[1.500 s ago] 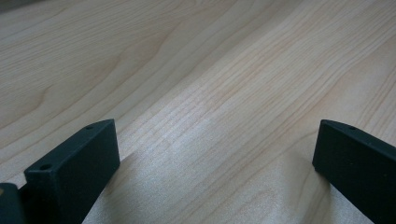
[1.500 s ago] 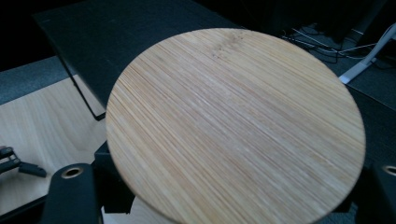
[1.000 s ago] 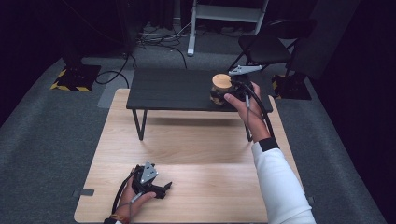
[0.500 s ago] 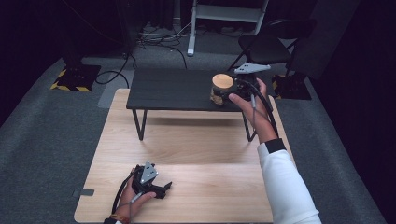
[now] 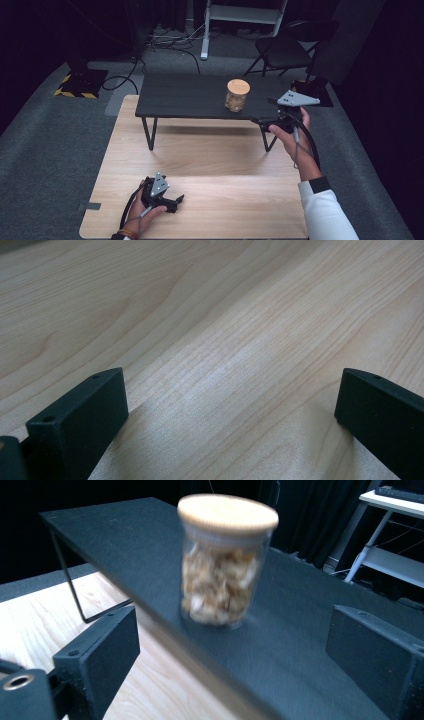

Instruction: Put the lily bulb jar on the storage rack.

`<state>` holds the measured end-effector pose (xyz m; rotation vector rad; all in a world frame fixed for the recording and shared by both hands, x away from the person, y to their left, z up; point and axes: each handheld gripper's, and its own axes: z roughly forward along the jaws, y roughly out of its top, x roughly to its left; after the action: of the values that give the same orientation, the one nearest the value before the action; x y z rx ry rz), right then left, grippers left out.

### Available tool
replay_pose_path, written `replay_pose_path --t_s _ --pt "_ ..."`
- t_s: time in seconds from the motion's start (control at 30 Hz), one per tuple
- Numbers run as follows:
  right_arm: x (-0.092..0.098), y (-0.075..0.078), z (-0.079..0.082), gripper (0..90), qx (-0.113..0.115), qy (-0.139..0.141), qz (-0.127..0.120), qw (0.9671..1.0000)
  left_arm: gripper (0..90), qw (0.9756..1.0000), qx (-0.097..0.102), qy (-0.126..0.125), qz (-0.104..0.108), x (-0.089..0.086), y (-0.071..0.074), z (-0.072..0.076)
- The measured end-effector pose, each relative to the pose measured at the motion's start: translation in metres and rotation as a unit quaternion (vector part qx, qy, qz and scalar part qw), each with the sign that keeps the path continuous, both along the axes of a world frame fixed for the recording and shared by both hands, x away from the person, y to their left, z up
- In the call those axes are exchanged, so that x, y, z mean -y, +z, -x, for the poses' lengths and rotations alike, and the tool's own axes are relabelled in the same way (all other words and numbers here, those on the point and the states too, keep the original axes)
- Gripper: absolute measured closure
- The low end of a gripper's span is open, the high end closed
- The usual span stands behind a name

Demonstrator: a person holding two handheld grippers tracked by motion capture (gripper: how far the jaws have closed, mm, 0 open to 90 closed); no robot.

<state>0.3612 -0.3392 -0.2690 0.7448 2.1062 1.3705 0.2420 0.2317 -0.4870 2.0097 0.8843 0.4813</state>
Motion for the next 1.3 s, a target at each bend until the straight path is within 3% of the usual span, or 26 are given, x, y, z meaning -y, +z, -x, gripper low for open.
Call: replay_pose_path --t_s 0.2,0.27,0.43,0.53,0.6,0.67,0.9,1.0,1.3 --pt "0.017 -0.023 0.022 5.6 -0.004 -0.006 -0.006 1.0000 0.5 1.0000 0.000 0.000 0.000 0.000 0.000 0.000" --pt "0.025 -0.035 0.035 5.5 -0.001 -0.008 0.000 1.0000 0.5 1.0000 0.000 0.000 0.000 0.000 0.000 0.000" --pt "0.033 -0.052 0.049 5.0 -0.004 -0.009 0.006 0.9999 0.5 1.0000 0.000 0.000 0.000 0.000 0.000 0.000" --pt "0.041 -0.073 0.061 5.0 -0.012 -0.007 0.017 0.9998 0.5 1.0000 0.000 0.000 0.000 0.000 0.000 0.000" --pt "0.042 -0.077 0.063 5.0 -0.013 -0.007 0.020 0.9997 0.5 1.0000 0.000 0.000 0.000 0.000 0.000 0.000" --pt "0.047 -0.097 0.073 4.9 -0.015 -0.009 0.023 0.9996 0.5 1.0000 0.000 0.000 0.000 0.000 0.000 0.000" --pt "0.052 -0.129 0.086 4.9 -0.030 -0.010 0.038 0.9988 0.5 1.0000 0.000 0.000 0.000 0.000 0.000 0.000" --pt "0.054 -0.145 0.092 4.9 -0.048 -0.019 0.047 0.9976 0.5 1.0000 0.000 0.000 0.000 0.000 0.000 0.000" --pt "0.059 -0.170 0.099 4.9 -0.073 -0.030 0.060 0.9951 0.5 1.0000 0.000 0.000 0.000 0.000 0.000 0.000"
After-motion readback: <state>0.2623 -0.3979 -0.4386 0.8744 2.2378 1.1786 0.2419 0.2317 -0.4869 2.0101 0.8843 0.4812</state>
